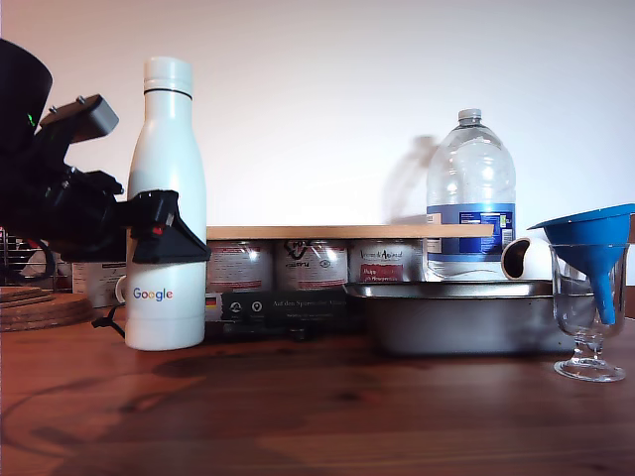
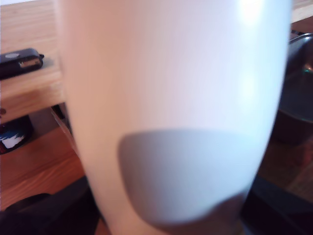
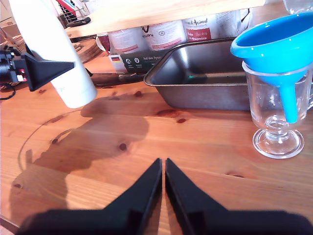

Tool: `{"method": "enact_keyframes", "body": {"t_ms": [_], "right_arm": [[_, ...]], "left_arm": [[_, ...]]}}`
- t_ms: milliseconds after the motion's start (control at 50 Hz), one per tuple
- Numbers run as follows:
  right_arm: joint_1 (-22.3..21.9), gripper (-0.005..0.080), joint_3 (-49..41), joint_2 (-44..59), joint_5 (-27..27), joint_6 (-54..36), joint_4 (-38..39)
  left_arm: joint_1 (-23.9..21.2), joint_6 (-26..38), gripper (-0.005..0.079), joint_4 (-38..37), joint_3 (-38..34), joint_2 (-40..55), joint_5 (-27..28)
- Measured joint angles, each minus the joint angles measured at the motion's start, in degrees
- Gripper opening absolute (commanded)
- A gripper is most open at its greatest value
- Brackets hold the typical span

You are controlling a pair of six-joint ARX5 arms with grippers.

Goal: Pick up the water bottle and place it on the shelf at the back

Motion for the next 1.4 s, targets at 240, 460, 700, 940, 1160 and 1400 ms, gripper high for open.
{"method": "enact_keyframes", "body": {"t_ms": [240,460,700,940,1160,1400], "right_arm": [[0.0,-0.0012,0.0,0.0,0.0,0.0,0.0],[0.0,-0.0012,0.0,0.0,0.0,0.0,0.1],[0.0,-0.0012,0.0,0.0,0.0,0.0,1.2],[0.0,-0.0012,0.0,0.0,0.0,0.0,1.3],[0.0,-0.0012,0.0,0.0,0.0,0.0,1.3],[0.0,-0.0012,0.0,0.0,0.0,0.0,1.3]], "left_arm": [[0.0,0.0,0.0155,-6.2,0.7,-3.4,1.0],[0.0,0.0,0.0154,-12.5,7.4,-4.5,1.8],[-0.8,0.0,0.0154,-14.3,10.4,-4.5,2.3],[-0.8,0.0,0.0155,-17.7,12.9,-4.5,2.9],[-0.8,0.3,0.0154,-20.0,19.3,-4.5,2.9],[-0.8,1.3,0.0154,-20.2,22.9,-4.6,2.9]]}}
